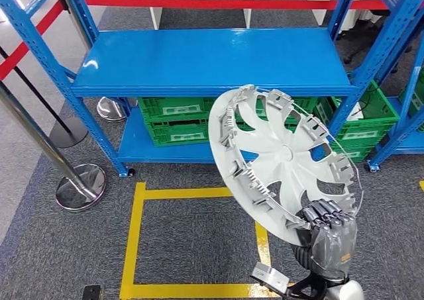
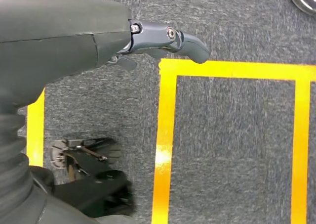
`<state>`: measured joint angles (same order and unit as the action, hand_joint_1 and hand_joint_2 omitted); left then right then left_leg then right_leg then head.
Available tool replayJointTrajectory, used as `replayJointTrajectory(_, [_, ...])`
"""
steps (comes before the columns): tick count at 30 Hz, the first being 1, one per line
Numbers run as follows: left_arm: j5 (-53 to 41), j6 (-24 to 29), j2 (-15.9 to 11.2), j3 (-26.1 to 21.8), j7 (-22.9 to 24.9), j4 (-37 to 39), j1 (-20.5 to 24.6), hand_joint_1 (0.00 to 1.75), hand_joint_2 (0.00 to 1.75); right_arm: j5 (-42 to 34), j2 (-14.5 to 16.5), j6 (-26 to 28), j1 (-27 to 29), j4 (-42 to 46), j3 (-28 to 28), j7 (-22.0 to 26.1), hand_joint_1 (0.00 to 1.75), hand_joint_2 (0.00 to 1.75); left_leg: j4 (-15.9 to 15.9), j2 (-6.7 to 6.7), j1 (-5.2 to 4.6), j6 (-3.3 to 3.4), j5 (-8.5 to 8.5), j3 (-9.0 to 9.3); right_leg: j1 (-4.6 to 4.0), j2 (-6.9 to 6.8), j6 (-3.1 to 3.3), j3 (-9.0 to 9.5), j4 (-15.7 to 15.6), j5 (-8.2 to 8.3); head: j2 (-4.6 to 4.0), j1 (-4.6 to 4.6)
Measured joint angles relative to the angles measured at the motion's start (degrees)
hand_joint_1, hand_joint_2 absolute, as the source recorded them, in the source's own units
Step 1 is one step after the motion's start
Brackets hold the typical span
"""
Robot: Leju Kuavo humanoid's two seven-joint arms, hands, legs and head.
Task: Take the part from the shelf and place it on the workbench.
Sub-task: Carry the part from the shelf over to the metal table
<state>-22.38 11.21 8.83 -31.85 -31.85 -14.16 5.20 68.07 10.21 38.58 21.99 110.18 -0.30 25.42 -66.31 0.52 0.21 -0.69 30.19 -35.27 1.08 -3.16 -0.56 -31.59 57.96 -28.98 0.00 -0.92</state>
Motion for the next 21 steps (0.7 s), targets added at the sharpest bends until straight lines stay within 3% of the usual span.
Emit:
replayJointTrajectory(1, [0.00, 0.00, -0.01, 0.00, 0.00, 0.00, 0.06, 0.00, 1.75, 0.01, 0.00, 0.00, 0.00, 0.00, 0.01, 0.00, 1.75, 1.75, 3.68, 1.11, -0.29, 0.30, -1.45, 1.70, -0.13, -0.48, -0.12, 0.08, 0.05, -0.09, 0.00, -0.01])
replayJointTrajectory(3, [-0.01, 0.00, 0.01, 0.00, 0.01, 0.00, 0.22, 0.00, 1.75, 0.02, 0.00, 0.00, -0.01, 0.00, 0.01, 0.00, 1.75, 1.75, 7.73, 2.68, -0.80, 0.87, -2.29, 3.33, -0.42, -1.42, -0.48, 0.04, 0.16, -0.18, 0.00, -0.03])
replayJointTrajectory(5, [-0.02, 0.00, 0.02, 0.00, 0.02, 0.00, 0.13, 0.00, 1.75, 0.15, -0.01, 0.00, -0.02, 0.01, 0.03, -0.10, 1.75, 1.75, 8.20, 2.09, -0.93, 1.36, -2.18, 3.14, -0.54, -2.42, -0.94, 0.02, 0.09, -0.14, 0.00, -0.02])
replayJointTrajectory(6, [-0.02, 0.00, 0.01, -0.01, 0.04, 0.00, 0.00, 0.00, 1.75, 0.28, -0.01, 0.00, -0.04, 0.01, 0.05, -0.28, 1.75, 1.75, 8.41, 1.58, -0.81, 1.66, -2.37, 3.09, -0.46, -2.25, -1.25, -0.08, 0.19, -0.40, 0.00, -0.03])
replayJointTrajectory(8, [-0.04, 0.01, 0.01, -0.05, 0.08, 0.00, -0.03, 0.00, 1.75, 0.69, -0.05, 0.00, -0.05, 0.01, 0.09, -0.74, 1.75, 1.75, 8.83, 0.54, -0.53, 2.37, -2.84, 3.08, -0.34, -0.17, -1.76, -1.27, 2.84, -2.53, 0.00, -0.10])
replayJointTrajectory(10, [-0.22, -0.03, 0.09, -0.08, 0.10, 0.00, 0.11, 0.00, 1.75, 1.06, -0.21, 0.00, -0.03, 0.01, 0.09, -1.15, 1.75, 1.75, 8.91, -0.55, -0.45, 2.78, -3.09, 2.91, -0.30, 2.25, -1.98, -4.32, 9.71, -6.26, 0.00, -0.20])
replayJointTrajectory(11, [-0.33, -0.05, 0.14, -0.09, 0.13, 0.00, 0.14, 0.00, 1.75, 1.22, -0.32, 0.00, 0.01, -0.02, 0.08, -1.32, 1.75, 1.75, 8.89, -1.16, -0.49, 2.87, -3.14, 2.82, -0.30, 2.70, -2.03, -5.94, 13.29, -7.62, 0.00, -0.25])
replayJointTrajectory(12, [-0.45, -0.07, 0.18, -0.09, 0.15, 0.00, 0.12, 0.00, 1.75, 1.35, -0.44, 0.00, 0.06, -0.05, 0.08, -1.50, 1.75, 1.75, 8.86, -1.80, -0.52, 2.91, -3.18, 2.78, -0.31, 2.90, -2.04, -6.91, 15.40, -7.99, 0.00, -0.25])
replayJointTrajectory(13, [-0.52, -0.07, 0.20, -0.09, 0.17, 0.00, 0.09, 0.00, 1.75, 1.49, -0.54, 0.00, 0.09, -0.08, 0.08, -1.71, 1.75, 1.75, 8.78, -2.49, -0.52, 2.92, -3.19, 2.76, -0.31, 3.02, -2.03, -6.91, 15.40, -7.22, 0.00, -0.25])
replayJointTrajectory(14, [-0.57, -0.07, 0.20, -0.09, 0.19, 0.00, 0.08, 0.00, 1.75, 1.62, -0.63, 0.00, 0.11, -0.11, 0.08, -1.92, 1.75, 1.75, 8.65, -3.25, -0.50, 2.89, -3.18, 2.77, -0.26, 3.22, -1.98, -5.86, 13.21, -5.47, 0.00, -0.25])
replayJointTrajectory(15, [-0.63, -0.07, 0.21, -0.09, 0.20, 0.00, 0.09, 0.00, 1.75, 1.79, -0.71, 0.00, 0.12, -0.13, 0.09, -2.18, 1.75, 1.75, 8.46, -3.98, -0.46, 2.81, -3.14, 2.77, -0.16, 3.84, -1.90, -4.06, 9.45, -3.30, 0.00, -0.25])
replayJointTrajectory(17, [-0.63, -0.05, 0.23, -0.09, 0.20, 0.00, 0.17, 0.00, 1.75, 2.24, -0.85, 0.00, 0.13, -0.11, 0.14, -2.70, 1.75, 1.75, 7.92, -5.30, -0.51, 2.41, -3.04, 2.43, 0.11, 6.18, -1.75, -0.74, 2.85, -1.06, 0.00, -0.22])
replayJointTrajectory(19, [-0.51, 0.00, 0.26, -0.10, 0.21, 0.00, 0.19, 0.00, 1.75, 2.63, -1.04, 0.00, 0.33, -0.06, 0.28, -3.11, 1.75, 1.75, 7.61, -6.49, -0.39, 1.67, -3.26, 1.74, 0.13, 7.28, -1.52, 0.43, 0.84, -1.27, 0.00, -0.19])
replayJointTrajectory(21, [-0.42, 0.06, 0.19, -0.12, 0.22, 0.00, 0.00, 0.00, 1.75, 2.81, -1.20, 0.00, 0.45, -0.02, 0.53, -3.43, 1.75, 1.75, 7.53, -7.24, -0.24, 0.97, -3.48, 1.28, 0.14, 6.10, -0.95, 0.61, 0.53, -1.07, 0.00, -0.19])
